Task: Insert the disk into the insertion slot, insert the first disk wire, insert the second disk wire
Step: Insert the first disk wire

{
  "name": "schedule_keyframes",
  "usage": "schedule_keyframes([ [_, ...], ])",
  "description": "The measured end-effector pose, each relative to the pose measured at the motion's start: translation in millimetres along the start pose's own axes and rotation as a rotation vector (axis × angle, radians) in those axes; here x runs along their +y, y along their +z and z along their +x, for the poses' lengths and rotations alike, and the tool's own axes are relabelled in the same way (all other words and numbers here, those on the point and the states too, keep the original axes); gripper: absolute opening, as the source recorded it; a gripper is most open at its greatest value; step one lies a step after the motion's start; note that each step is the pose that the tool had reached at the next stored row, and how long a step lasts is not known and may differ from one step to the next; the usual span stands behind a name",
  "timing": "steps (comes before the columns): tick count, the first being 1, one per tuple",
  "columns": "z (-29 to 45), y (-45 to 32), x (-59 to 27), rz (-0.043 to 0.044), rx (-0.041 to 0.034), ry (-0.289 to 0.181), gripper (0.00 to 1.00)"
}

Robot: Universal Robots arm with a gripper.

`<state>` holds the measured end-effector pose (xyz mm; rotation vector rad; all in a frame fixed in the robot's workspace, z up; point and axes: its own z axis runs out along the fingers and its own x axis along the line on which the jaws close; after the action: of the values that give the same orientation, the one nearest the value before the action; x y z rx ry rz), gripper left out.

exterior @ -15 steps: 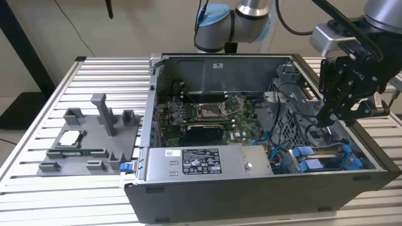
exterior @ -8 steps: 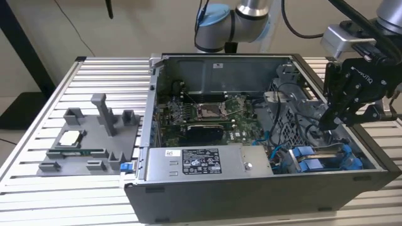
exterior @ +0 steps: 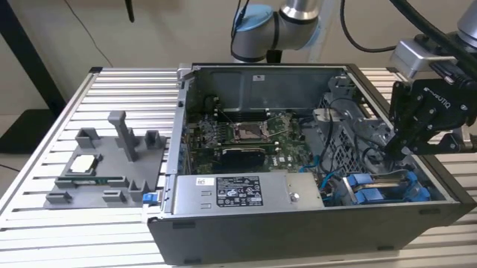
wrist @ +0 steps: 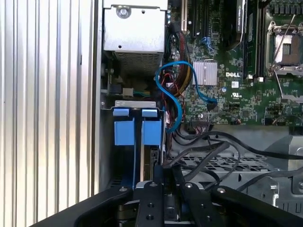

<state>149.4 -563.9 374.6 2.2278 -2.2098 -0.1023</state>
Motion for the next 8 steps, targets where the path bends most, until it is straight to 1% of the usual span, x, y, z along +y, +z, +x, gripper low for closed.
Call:
schedule_keyframes([
  [4,1.5,4.0,-5.5,-0.0022,0.0002,0.0,0.19],
  [8,2.0,8.8,-10.9,-0.0063,0.0002,0.0,0.19],
])
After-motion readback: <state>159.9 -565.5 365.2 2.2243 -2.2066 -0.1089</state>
